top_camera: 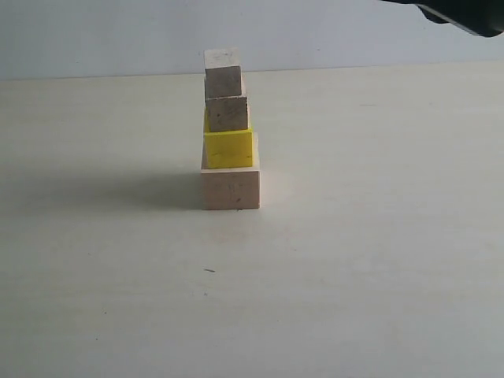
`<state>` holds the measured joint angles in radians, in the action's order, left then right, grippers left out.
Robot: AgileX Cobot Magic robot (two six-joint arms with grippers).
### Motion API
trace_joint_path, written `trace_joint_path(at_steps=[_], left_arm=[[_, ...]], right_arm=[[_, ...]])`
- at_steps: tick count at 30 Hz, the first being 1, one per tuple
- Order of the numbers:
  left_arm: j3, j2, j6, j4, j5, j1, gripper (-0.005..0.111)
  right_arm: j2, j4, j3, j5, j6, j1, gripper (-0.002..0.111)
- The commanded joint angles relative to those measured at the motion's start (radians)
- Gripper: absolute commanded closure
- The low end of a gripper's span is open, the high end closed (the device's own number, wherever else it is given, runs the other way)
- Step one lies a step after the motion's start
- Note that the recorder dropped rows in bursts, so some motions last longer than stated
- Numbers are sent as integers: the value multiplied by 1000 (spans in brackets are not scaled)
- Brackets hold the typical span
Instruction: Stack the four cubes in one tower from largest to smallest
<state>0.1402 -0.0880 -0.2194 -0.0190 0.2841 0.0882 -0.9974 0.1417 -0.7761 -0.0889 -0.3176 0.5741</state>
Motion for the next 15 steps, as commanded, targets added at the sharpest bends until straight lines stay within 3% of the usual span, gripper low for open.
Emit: trace_joint_path(at_steps=[1,6,15], left_arm=[[-63,25,59,-14,-31,3,107],[-140,53,59,-32,-47,-21,107],[-140,77,142,-37,-13,-59,107]], right_arm=[[6,-2,4,8,2,-1,108],[6,-2,4,8,2,-1,108],[6,-2,4,8,2,-1,108]])
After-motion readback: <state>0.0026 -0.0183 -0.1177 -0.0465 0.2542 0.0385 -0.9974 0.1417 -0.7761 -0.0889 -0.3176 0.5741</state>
